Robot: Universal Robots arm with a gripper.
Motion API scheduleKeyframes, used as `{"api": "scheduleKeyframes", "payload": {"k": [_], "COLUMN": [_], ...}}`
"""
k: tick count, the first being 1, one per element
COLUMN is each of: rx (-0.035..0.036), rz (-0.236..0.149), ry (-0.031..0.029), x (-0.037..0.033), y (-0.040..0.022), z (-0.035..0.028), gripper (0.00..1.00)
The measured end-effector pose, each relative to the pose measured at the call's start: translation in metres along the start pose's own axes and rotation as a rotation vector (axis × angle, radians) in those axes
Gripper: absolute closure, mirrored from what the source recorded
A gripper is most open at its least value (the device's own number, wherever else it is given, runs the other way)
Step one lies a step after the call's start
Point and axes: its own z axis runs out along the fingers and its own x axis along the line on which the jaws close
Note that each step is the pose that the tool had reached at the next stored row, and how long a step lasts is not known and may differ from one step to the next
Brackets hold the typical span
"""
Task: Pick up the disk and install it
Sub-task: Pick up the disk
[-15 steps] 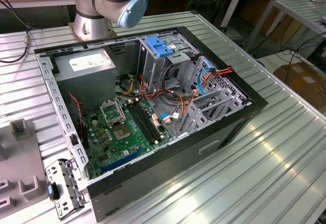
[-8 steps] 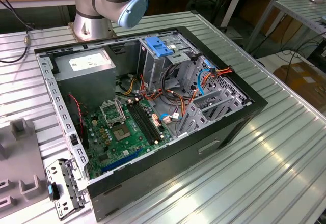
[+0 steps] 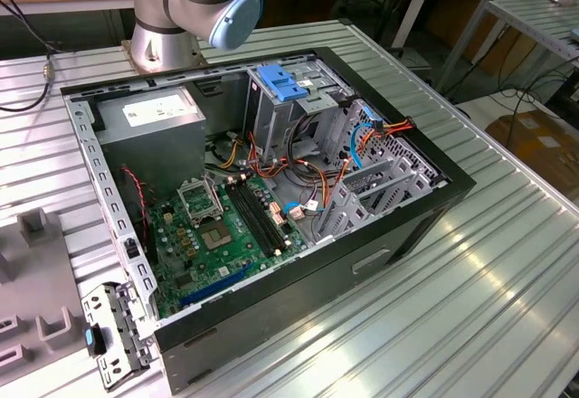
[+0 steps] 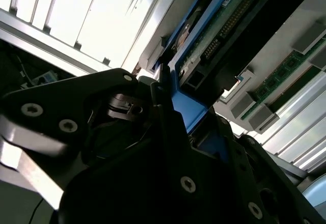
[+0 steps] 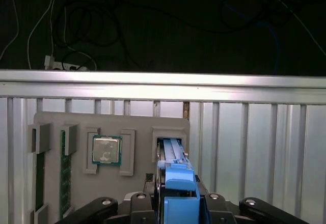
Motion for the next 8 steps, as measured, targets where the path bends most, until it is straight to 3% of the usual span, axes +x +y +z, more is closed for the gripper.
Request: {"api": "scheduleKeyframes", "payload": {"k": [8], "rx": [0.0004], "rz": [-0.017], "ry": [-0.0004], "x": [0.0000], "y": [0.0000], "z": [0.0000], "gripper": [0.62]}}
